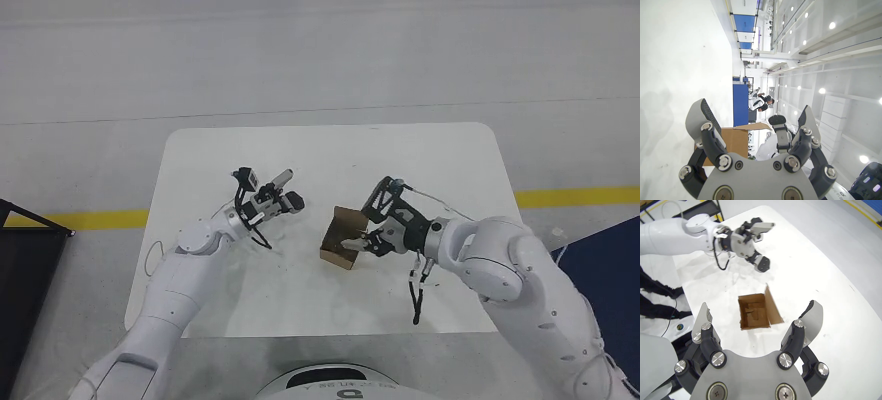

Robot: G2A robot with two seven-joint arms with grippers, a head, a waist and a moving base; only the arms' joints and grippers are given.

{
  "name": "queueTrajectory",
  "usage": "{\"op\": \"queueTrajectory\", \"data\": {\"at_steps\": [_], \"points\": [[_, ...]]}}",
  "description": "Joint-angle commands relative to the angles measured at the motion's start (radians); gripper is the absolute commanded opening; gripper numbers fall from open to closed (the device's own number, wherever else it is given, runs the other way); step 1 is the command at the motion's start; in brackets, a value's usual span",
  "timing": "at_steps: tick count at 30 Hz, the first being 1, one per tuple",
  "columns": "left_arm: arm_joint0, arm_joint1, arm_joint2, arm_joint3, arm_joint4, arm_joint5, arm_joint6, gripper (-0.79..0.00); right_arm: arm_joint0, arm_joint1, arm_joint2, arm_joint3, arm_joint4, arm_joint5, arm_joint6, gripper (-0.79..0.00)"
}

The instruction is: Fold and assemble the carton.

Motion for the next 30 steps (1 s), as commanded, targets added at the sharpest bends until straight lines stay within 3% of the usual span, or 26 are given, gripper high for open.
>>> {"op": "queueTrajectory", "data": {"at_steps": [1, 10, 14, 18, 22, 25, 30], "points": [[0.001, 0.001, 0.006, -0.003, 0.005, 0.000, -0.036, 0.000, -0.017, 0.001, 0.017, -0.001, -0.002, 0.001, 0.002, 0.000], [0.002, 0.004, 0.031, -0.034, 0.018, -0.006, -0.144, 0.000, -0.056, 0.004, 0.036, 0.032, 0.005, 0.010, -0.018, 0.000], [0.006, 0.006, 0.039, -0.041, 0.027, -0.004, -0.164, 0.000, -0.112, 0.013, 0.062, 0.057, 0.002, 0.019, 0.066, 0.000], [0.007, 0.005, 0.053, -0.041, 0.036, -0.005, -0.176, 0.000, -0.137, 0.012, 0.066, 0.084, 0.018, 0.046, 0.018, 0.000], [0.005, 0.004, 0.067, -0.039, 0.036, -0.006, -0.187, 0.000, -0.144, 0.008, 0.052, 0.111, -0.018, 0.092, -0.034, -0.200], [0.005, 0.003, 0.072, -0.035, 0.033, -0.007, -0.186, 0.000, -0.126, 0.003, 0.019, 0.126, -0.013, 0.093, -0.062, -0.262], [0.006, 0.002, 0.083, -0.033, 0.024, -0.010, -0.196, 0.000, -0.083, -0.006, -0.037, 0.148, -0.013, 0.106, -0.086, -0.262]]}}
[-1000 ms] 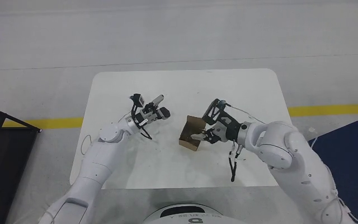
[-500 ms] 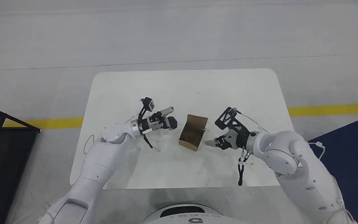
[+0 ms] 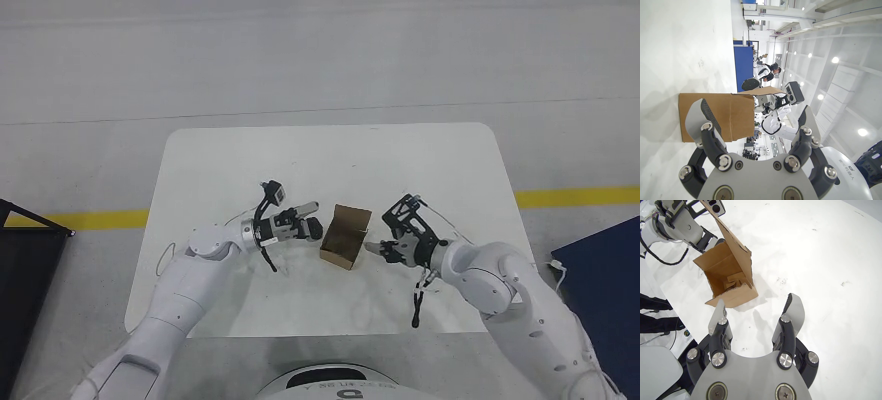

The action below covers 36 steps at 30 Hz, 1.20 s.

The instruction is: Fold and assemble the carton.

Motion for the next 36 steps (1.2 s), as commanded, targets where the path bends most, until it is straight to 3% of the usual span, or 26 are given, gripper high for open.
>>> {"op": "queueTrajectory", "data": {"at_steps": [1, 9, 14, 17, 20, 21, 23, 29, 36], "points": [[0.001, -0.001, 0.005, 0.000, -0.002, 0.000, -0.004, 0.000, 0.016, -0.003, -0.019, 0.007, 0.001, 0.005, -0.008, -0.265], [-0.002, -0.004, 0.024, 0.005, -0.008, -0.003, -0.005, 0.000, 0.082, -0.015, -0.086, 0.069, 0.002, 0.026, 0.012, -0.262], [-0.005, -0.005, 0.031, 0.011, -0.012, -0.004, -0.007, 0.000, 0.126, -0.023, -0.132, 0.093, -0.030, 0.088, 0.086, -0.262], [-0.010, -0.005, 0.030, 0.019, -0.016, -0.004, -0.008, 0.000, 0.151, -0.030, -0.167, 0.064, -0.040, 0.141, 0.144, -0.326], [-0.020, -0.004, 0.025, 0.038, -0.020, -0.005, 0.002, 0.000, 0.179, -0.036, -0.204, 0.024, -0.084, 0.224, 0.232, -0.486], [-0.023, -0.004, 0.025, 0.042, -0.023, -0.006, 0.002, 0.000, 0.188, -0.039, -0.213, 0.020, -0.083, 0.257, 0.250, -0.554], [-0.028, -0.004, 0.022, 0.048, -0.029, -0.010, 0.000, 0.000, 0.209, -0.045, -0.238, 0.013, -0.104, 0.307, 0.292, -0.785], [-0.033, -0.003, 0.014, 0.061, -0.041, -0.023, -0.004, 0.000, 0.283, -0.066, -0.314, 0.032, -0.168, 0.412, 0.388, -0.785], [-0.033, 0.001, -0.001, 0.071, -0.046, -0.040, 0.001, 0.000, 0.337, -0.084, -0.346, 0.025, -0.222, 0.504, 0.405, -0.785]]}}
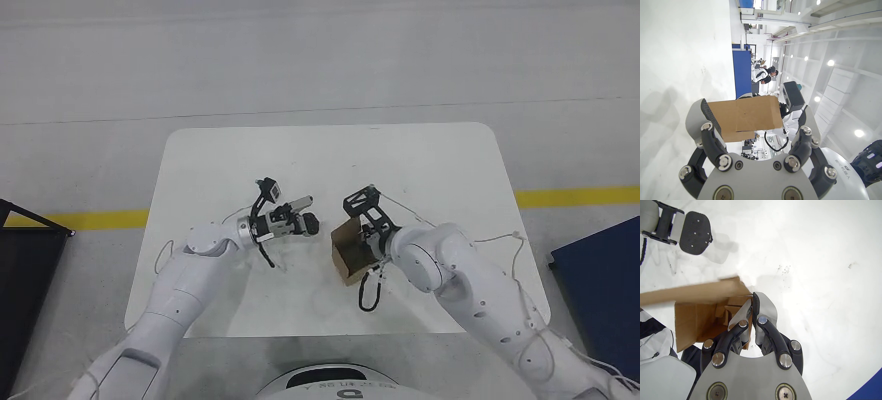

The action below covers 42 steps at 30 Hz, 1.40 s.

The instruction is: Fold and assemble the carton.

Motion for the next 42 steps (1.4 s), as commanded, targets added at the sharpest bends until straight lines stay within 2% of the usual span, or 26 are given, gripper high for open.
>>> {"op": "queueTrajectory", "data": {"at_steps": [1, 5, 7, 12, 15, 18, 20, 21, 22, 23, 24, 25, 28, 29, 30, 31, 32, 34, 35, 36, 37, 38, 39, 40, 42], "points": [[0.001, 0.002, -0.004, 0.001, 0.001, -0.004, 0.001, 0.000, 0.001, -0.003, 0.009, -0.008, 0.001, 0.035, -0.018, -0.785], [0.003, 0.007, -0.005, -0.007, 0.061, -0.037, 0.015, 0.000, -0.015, -0.009, 0.049, 0.002, 0.066, 0.101, -0.062, -0.733], [0.008, 0.010, 0.001, -0.018, 0.122, -0.056, 0.039, 0.000, -0.028, -0.012, 0.077, 0.009, 0.134, 0.107, -0.099, -0.499], [0.029, 0.019, 0.007, -0.066, 0.213, -0.063, 0.060, 0.000, -0.096, -0.008, 0.175, 0.018, 0.280, 0.069, -0.208, -0.471], [0.038, 0.028, 0.002, -0.126, 0.286, -0.046, 0.083, 0.000, -0.156, 0.001, 0.255, 0.041, 0.369, -0.021, -0.270, -0.508], [0.060, 0.039, -0.009, -0.192, 0.364, -0.017, 0.112, 0.000, -0.221, 0.011, 0.331, 0.060, 0.451, -0.136, -0.311, -0.486], [0.073, 0.045, -0.015, -0.238, 0.407, 0.012, 0.121, -0.175, -0.267, 0.017, 0.385, 0.079, 0.524, -0.219, -0.344, -0.477], [0.079, 0.048, -0.017, -0.254, 0.420, 0.026, 0.120, -0.317, -0.290, 0.019, 0.412, 0.093, 0.576, -0.267, -0.365, -0.474], [0.084, 0.050, -0.016, -0.267, 0.428, 0.038, 0.116, -0.400, -0.309, 0.021, 0.438, 0.112, 0.611, -0.315, -0.382, -0.483], [-0.021, 0.046, -0.036, -0.290, 0.419, 0.107, 0.125, -0.431, -0.326, 0.024, 0.456, 0.130, 0.626, -0.353, -0.392, -0.489], [-0.156, 0.030, -0.003, -0.234, 0.400, 0.224, 0.097, -0.443, -0.339, 0.025, 0.465, 0.142, 0.642, -0.390, -0.397, -0.489], [-0.221, 0.010, 0.056, -0.177, 0.382, 0.258, 0.087, -0.462, -0.348, 0.026, 0.469, 0.154, 0.660, -0.421, -0.401, -0.483], [-0.303, -0.044, 0.193, -0.063, 0.369, 0.238, 0.161, -0.520, -0.354, 0.027, 0.456, 0.181, 0.682, -0.474, -0.399, -0.477], [-0.317, -0.061, 0.230, -0.039, 0.360, 0.231, 0.181, -0.600, -0.351, 0.026, 0.446, 0.183, 0.693, -0.486, -0.400, -0.480], [-0.330, -0.076, 0.261, -0.016, 0.354, 0.226, 0.198, -0.720, -0.349, 0.025, 0.436, 0.186, 0.700, -0.499, -0.398, -0.480], [-0.343, -0.091, 0.292, 0.004, 0.361, 0.224, 0.219, -0.779, -0.347, 0.024, 0.429, 0.191, 0.705, -0.506, -0.401, -0.480], [-0.352, -0.105, 0.321, 0.020, 0.363, 0.224, 0.232, -0.785, -0.345, 0.023, 0.423, 0.194, 0.711, -0.511, -0.408, -0.480], [-0.363, -0.132, 0.365, 0.041, 0.348, 0.217, 0.264, -0.785, -0.343, 0.023, 0.417, 0.198, 0.707, -0.516, -0.417, -0.477], [-0.286, -0.127, 0.377, 0.076, 0.342, 0.129, 0.262, -0.560, -0.343, 0.024, 0.418, 0.194, 0.704, -0.521, -0.426, -0.471], [-0.175, -0.095, 0.337, 0.108, 0.336, -0.016, 0.255, 0.000, -0.345, 0.024, 0.422, 0.188, 0.700, -0.527, -0.437, -0.456], [-0.114, -0.064, 0.278, 0.091, 0.326, -0.104, 0.252, 0.000, -0.349, 0.025, 0.428, 0.181, 0.692, -0.531, -0.449, -0.403], [-0.055, -0.035, 0.220, 0.057, 0.317, -0.157, 0.248, 0.000, -0.355, 0.026, 0.436, 0.171, 0.683, -0.533, -0.462, -0.259], [0.006, -0.008, 0.158, 0.016, 0.310, -0.197, 0.257, 0.000, -0.362, 0.027, 0.444, 0.161, 0.675, -0.530, -0.477, -0.043], [0.006, -0.008, 0.158, 0.016, 0.310, -0.197, 0.257, 0.000, -0.370, 0.028, 0.452, 0.148, 0.663, -0.527, -0.490, 0.000], [0.006, -0.008, 0.158, 0.016, 0.310, -0.197, 0.257, 0.000, -0.377, 0.029, 0.457, 0.132, 0.654, -0.529, -0.497, 0.000]]}}
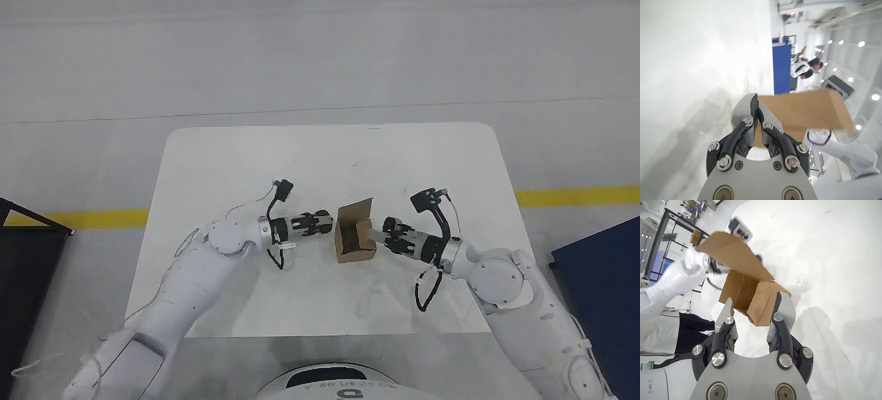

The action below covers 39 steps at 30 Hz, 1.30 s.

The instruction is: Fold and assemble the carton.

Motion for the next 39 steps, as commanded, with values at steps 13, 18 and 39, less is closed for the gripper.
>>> {"op": "queueTrajectory", "data": {"at_steps": [13, 18, 39], "points": [[0.040, 0.019, -0.025, -0.002, -0.014, -0.090, -0.016, 0.000, -0.002, -0.001, -0.001, -0.005, 0.006, -0.005, -0.022, 0.000], [-0.027, 0.028, -0.068, -0.128, -0.059, -0.052, -0.033, 0.000, -0.002, 0.000, 0.001, -0.004, 0.008, -0.019, -0.030, 0.000], [-0.027, 0.028, -0.068, -0.128, -0.059, -0.052, -0.033, 0.000, -0.002, 0.000, 0.001, -0.004, 0.008, -0.019, -0.030, 0.000]]}}
